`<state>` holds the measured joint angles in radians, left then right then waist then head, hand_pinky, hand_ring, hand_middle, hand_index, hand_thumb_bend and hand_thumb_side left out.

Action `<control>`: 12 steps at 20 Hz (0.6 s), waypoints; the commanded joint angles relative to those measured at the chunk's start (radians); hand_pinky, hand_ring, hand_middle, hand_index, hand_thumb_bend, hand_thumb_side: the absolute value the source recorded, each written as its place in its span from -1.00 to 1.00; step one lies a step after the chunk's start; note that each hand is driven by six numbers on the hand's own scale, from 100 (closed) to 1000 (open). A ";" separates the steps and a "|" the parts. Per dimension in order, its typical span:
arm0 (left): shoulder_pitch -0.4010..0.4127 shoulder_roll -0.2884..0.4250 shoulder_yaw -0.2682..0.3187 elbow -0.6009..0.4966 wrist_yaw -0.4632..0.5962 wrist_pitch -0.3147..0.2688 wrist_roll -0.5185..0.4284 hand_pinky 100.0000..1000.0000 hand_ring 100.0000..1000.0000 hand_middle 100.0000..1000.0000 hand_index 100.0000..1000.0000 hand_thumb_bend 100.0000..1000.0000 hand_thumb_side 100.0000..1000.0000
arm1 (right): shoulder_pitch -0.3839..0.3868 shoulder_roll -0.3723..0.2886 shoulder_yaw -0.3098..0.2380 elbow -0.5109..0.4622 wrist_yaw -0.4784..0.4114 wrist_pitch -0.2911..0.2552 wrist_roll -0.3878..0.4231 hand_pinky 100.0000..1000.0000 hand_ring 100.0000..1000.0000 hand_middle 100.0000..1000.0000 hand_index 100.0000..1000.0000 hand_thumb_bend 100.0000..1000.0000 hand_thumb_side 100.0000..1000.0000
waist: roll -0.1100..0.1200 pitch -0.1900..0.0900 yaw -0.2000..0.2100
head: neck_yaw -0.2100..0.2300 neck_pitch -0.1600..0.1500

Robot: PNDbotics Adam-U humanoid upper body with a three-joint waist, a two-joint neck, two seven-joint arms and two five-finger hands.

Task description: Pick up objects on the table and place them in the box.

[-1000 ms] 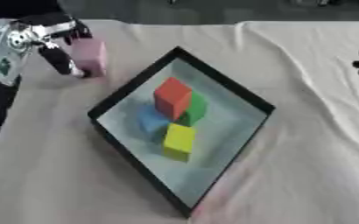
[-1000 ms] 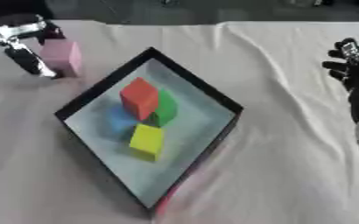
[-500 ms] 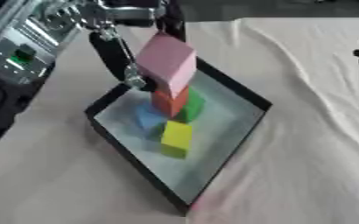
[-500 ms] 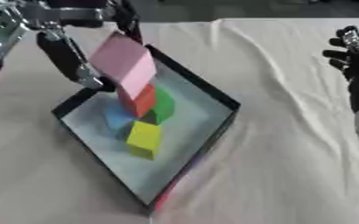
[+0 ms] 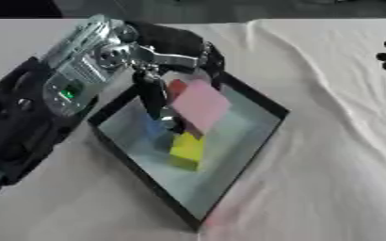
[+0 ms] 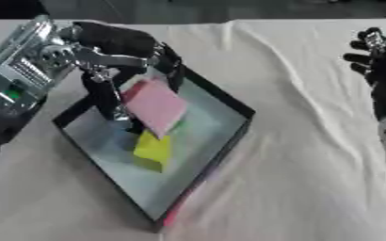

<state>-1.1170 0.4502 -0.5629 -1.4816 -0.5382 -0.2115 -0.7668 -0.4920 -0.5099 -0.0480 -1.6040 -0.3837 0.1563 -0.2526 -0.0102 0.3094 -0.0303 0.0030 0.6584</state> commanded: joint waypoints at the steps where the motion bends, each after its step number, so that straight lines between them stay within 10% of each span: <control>1: -0.006 0.008 0.041 -0.010 -0.021 0.002 0.046 0.75 0.78 0.68 0.88 0.34 -0.20 | -0.011 -0.027 -0.004 -0.024 -0.004 -0.003 0.002 0.76 0.44 0.42 0.53 -1.00 0.20 | 0.008 -0.046 0.002 | -0.005 0.003; 5: 0.049 0.048 0.145 -0.094 0.072 0.098 0.210 0.70 0.67 0.57 0.72 -0.40 -0.30 | -0.006 -0.036 -0.013 -0.030 -0.009 -0.009 -0.005 0.76 0.44 0.42 0.53 -1.00 0.18 | 0.007 -0.055 0.014 | -0.014 0.013; 6: 0.080 0.062 0.184 -0.132 0.123 0.145 0.284 0.67 0.60 0.51 0.70 -0.91 -0.30 | -0.004 -0.039 -0.015 -0.033 -0.010 -0.011 -0.007 0.76 0.45 0.42 0.54 -1.00 0.17 | 0.008 -0.058 0.018 | -0.021 0.016; 12: 0.329 0.081 0.440 -0.323 0.497 0.340 0.815 0.64 0.55 0.50 0.70 -1.00 0.23 | 0.027 -0.051 -0.042 -0.058 0.018 -0.034 -0.043 0.76 0.46 0.43 0.55 -1.00 0.13 | 0.013 -0.078 0.054 | -0.053 0.042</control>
<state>-0.7791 0.5076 -0.1808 -1.7563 -0.1099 0.1034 -0.0464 -0.4562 -0.5241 -0.0740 -1.6362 -0.3753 0.1284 -0.2858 -0.0082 0.2662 0.0254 -0.0423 0.6940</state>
